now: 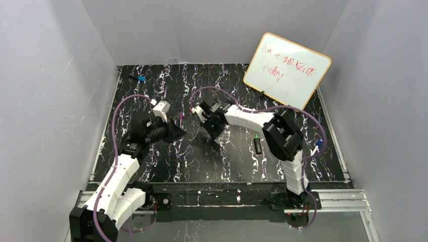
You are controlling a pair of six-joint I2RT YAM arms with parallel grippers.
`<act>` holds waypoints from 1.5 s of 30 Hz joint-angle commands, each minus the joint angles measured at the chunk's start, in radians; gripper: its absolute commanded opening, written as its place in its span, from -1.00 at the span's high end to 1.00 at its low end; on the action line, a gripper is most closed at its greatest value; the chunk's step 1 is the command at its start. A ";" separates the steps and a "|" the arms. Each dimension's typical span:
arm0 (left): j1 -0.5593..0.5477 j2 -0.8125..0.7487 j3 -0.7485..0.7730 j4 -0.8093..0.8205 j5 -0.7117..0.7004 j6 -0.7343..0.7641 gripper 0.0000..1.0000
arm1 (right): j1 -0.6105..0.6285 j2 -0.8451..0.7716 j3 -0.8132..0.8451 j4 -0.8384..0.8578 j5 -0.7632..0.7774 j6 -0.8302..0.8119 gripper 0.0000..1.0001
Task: Insert the pens into the pen caps
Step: Pick up the pen cap from the center of the board, then place the pen cap at the center of the board.
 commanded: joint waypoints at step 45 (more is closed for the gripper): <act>0.004 -0.031 0.028 0.014 0.070 -0.010 1.00 | -0.007 -0.696 -0.580 0.598 0.077 -0.472 -0.98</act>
